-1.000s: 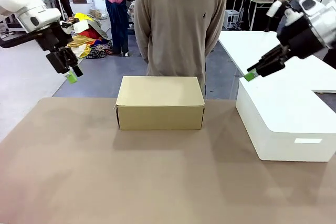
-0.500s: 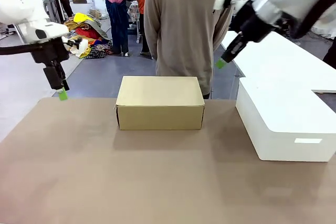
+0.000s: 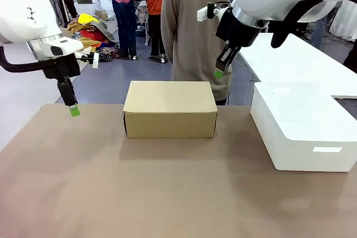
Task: Pack the shoes into the box.
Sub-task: Press down on the lid of the Shoes Box.
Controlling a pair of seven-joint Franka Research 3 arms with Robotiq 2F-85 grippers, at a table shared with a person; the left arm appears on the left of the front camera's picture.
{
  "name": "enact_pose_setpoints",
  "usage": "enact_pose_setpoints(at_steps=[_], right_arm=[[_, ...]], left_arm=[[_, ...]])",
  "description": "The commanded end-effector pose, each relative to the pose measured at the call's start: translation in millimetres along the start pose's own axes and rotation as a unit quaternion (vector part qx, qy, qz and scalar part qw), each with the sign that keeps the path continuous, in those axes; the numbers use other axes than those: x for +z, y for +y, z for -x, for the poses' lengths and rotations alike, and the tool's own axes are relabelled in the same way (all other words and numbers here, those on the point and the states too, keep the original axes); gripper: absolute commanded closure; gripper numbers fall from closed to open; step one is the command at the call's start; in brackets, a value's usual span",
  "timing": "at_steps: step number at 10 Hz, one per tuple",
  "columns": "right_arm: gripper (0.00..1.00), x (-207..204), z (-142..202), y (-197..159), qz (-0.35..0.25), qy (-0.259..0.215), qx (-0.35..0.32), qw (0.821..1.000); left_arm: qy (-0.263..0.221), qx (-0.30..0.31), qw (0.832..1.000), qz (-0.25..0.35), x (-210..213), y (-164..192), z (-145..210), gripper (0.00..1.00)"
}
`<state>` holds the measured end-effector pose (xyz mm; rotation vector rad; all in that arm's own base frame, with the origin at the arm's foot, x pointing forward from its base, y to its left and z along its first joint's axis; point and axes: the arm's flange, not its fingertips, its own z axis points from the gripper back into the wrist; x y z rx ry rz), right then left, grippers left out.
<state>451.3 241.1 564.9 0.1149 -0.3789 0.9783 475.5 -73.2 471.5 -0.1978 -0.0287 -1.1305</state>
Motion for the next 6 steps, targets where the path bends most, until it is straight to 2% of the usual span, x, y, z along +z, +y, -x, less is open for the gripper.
enact_pose_setpoints(at_steps=[1, 6], right_arm=[[1.00, 5.5, 8.6, -1.2, 0.003, -0.011, 0.002, 1.000], [1.00, 5.5, 8.6, -1.2, 0.003, -0.011, 0.002, 1.000]], left_arm=[[-0.002, -0.010, 1.000, 0.013, 4.0, -3.4, 0.8, 0.00], [-0.002, -0.010, 1.000, 0.013, 4.0, -3.4, 0.8, 0.00]])
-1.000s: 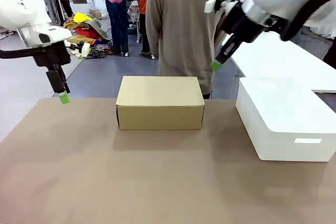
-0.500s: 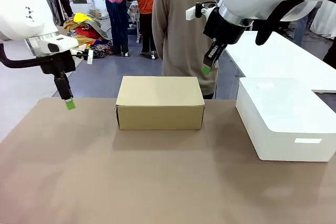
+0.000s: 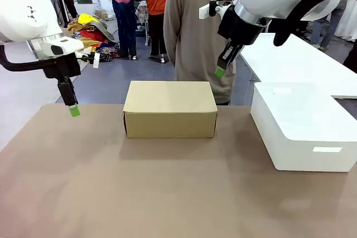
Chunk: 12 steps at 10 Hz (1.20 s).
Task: Pack the shoes into the box.
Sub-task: Press down on the lid of the Shoes Box.
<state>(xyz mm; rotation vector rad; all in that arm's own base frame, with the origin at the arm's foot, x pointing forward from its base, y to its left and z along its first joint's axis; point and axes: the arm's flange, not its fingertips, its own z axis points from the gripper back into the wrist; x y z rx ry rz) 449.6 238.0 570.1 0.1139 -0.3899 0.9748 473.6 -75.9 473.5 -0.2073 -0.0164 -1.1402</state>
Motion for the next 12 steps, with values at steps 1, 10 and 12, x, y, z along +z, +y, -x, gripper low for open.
enact_pose_setpoints(at_steps=[1, 10, 12], right_arm=[[1.00, -0.5, 7.1, -0.5, 0.000, -0.007, 0.003, 1.000], [1.00, -46.3, -129.9, -18.1, -0.062, 0.055, -0.153, 0.985], [1.00, -66.1, -151.9, -19.9, -0.045, 0.074, -0.179, 0.980]], left_arm=[[-0.005, -0.006, 1.000, 0.006, 2.7, -0.3, 2.7, 0.00], [-0.005, -0.006, 1.000, 0.006, 2.7, -0.3, 2.7, 0.00], [-0.005, -0.006, 1.000, 0.006, 2.7, -0.3, 2.7, 0.00]])
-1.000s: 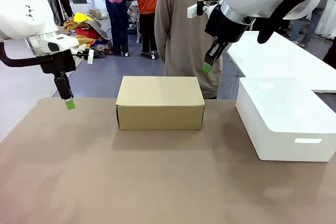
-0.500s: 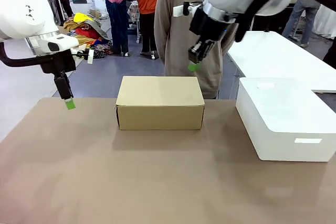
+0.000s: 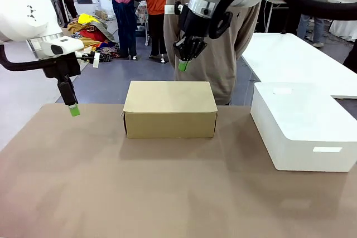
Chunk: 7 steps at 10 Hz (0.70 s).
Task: Pack the shoes into the box.
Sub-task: Press down on the lid of the Shoes Box.
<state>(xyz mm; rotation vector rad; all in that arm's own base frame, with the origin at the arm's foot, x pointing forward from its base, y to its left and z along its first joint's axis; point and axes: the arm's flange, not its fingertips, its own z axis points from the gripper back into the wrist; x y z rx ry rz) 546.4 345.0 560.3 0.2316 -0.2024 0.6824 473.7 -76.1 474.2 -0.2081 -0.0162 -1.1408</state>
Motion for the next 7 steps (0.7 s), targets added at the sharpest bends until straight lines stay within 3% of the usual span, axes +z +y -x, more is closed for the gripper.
enact_pose_setpoints(at_steps=[1, 4, 7], right_arm=[[1.00, -10.0, -34.3, 7.0, 0.034, 0.015, -0.034, 0.999], [1.00, -42.1, -61.3, -1.6, 0.058, -0.010, -0.077, 0.995], [1.00, -64.8, -77.8, -15.9, 0.064, 0.008, -0.090, 0.994]], left_arm=[[-0.005, -0.005, 1.000, 0.005, 2.0, -0.2, 2.9, 0.00], [-0.005, -0.005, 1.000, 0.005, 2.0, -0.2, 2.9, 0.00], [-0.005, -0.005, 1.000, 0.005, 2.0, -0.2, 2.9, 0.00]])
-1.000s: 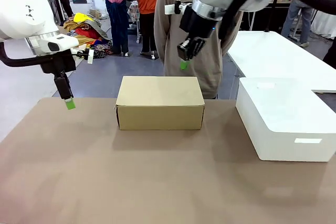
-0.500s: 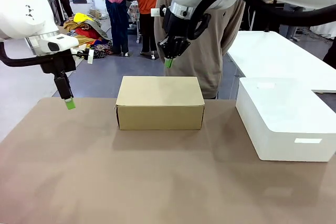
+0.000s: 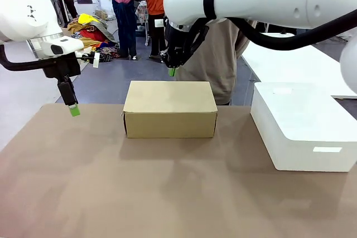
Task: Pack the shoes into the box.
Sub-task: Press down on the lid of the Shoes Box.
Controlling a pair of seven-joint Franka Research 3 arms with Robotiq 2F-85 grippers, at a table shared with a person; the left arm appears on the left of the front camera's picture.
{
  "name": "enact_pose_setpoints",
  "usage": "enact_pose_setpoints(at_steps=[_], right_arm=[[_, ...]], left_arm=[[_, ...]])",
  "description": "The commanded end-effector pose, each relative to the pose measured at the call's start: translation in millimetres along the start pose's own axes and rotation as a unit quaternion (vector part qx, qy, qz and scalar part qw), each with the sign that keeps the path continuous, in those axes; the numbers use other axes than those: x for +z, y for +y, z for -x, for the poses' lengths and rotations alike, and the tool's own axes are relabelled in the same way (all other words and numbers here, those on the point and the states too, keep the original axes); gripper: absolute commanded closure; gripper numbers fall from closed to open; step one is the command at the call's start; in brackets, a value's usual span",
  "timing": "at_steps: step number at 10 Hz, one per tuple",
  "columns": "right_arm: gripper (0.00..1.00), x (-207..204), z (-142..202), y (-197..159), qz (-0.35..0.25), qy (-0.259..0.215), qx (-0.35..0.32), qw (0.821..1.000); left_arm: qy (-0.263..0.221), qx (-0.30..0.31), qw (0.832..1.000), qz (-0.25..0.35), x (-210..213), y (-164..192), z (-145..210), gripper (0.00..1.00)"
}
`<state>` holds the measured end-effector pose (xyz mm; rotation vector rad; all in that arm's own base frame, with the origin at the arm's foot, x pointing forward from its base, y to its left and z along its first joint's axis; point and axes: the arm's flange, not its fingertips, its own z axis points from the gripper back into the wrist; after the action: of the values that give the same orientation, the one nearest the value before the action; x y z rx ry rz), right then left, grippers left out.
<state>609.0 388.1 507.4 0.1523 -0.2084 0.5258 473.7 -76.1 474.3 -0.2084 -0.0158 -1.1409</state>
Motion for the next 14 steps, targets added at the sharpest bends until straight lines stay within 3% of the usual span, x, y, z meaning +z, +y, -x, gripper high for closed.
enact_pose_setpoints(at_steps=[1, 4, 9, 14], right_arm=[[1.00, -0.7, -23.5, -5.1, 0.021, 0.009, -0.021, 1.000], [1.00, -11.6, -28.1, -16.8, 0.039, 0.013, -0.034, 0.999], [1.00, -17.3, -13.6, -24.5, 0.017, 0.007, -0.015, 1.000], [1.00, -62.3, -34.5, -37.8, -0.002, 0.024, -0.057, 0.998]], left_arm=[[-0.005, -0.005, 1.000, 0.005, 1.9, -0.2, 2.9, 0.00], [-0.005, -0.005, 1.000, 0.005, 1.9, -0.2, 2.9, 0.00], [-0.005, -0.005, 1.000, 0.005, 1.9, -0.2, 2.9, 0.00], [-0.005, -0.005, 1.000, 0.005, 1.9, -0.2, 2.9, 0.00]])
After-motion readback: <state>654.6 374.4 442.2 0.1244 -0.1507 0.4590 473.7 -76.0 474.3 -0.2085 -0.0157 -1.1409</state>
